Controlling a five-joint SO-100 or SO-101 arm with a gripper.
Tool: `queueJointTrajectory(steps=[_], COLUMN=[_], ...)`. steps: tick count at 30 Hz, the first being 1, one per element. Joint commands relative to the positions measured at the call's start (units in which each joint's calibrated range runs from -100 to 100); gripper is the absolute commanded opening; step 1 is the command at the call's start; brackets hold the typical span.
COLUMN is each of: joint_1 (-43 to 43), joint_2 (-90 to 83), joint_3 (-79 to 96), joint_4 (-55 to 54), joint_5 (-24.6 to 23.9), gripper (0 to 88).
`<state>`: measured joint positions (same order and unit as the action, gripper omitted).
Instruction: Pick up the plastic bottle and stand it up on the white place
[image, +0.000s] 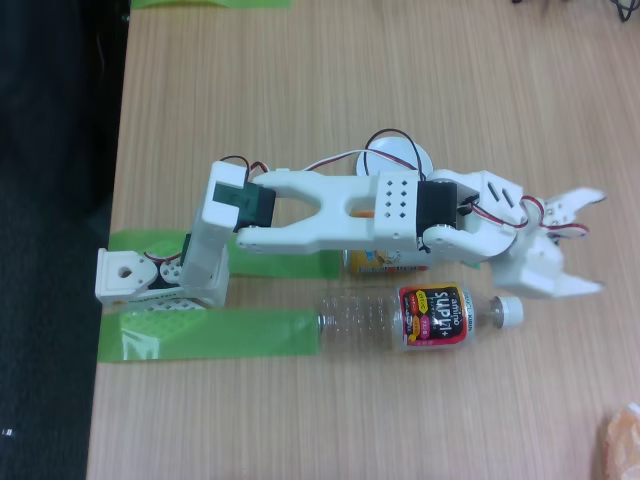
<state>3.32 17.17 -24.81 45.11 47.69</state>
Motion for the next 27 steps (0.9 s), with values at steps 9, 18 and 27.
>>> queueJointTrajectory(steps=[9,18,27], joint_1=[-2.95,0.9,3.86], joint_2=[0.01,6.56,10.25], joint_3=[-4.21,-4.12,-3.58], joint_4=[14.97,13.08,6.13], joint_5=[0.52,7.29,7.86], gripper=[39.9,39.5,39.5])
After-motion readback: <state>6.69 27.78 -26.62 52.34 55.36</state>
